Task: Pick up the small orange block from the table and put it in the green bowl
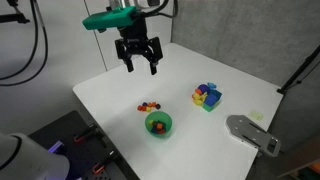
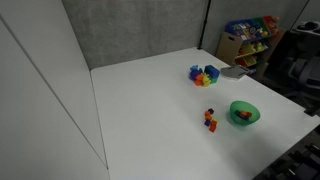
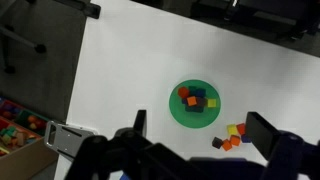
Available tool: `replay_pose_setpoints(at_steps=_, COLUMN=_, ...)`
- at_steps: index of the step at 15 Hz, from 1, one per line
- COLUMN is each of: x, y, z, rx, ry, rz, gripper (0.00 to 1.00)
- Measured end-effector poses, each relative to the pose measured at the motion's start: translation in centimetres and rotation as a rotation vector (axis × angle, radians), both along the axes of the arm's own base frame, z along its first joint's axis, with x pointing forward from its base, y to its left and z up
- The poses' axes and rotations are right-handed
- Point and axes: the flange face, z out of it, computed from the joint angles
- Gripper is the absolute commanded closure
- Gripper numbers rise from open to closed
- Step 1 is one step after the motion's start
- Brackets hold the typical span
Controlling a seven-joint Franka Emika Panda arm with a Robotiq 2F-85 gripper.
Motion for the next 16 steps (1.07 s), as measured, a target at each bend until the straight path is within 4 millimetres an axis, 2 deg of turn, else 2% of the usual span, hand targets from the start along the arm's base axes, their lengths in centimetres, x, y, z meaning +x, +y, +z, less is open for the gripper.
replay_pose_setpoints(at_steps=7, x=0.2, y=0.4, z=-0.2, rx=0.009, ry=0.0, rz=0.005, gripper=0.0)
replay_pose_setpoints(at_steps=11, x=1.5, y=2.4, z=-1.6, rx=0.057, ry=-0.021, rz=0.031, gripper=0.0)
replay_pose_setpoints(at_steps=16, x=3.5, y=5.0, z=-4.5, rx=0.153, ry=-0.047, rz=0.04, gripper=0.0)
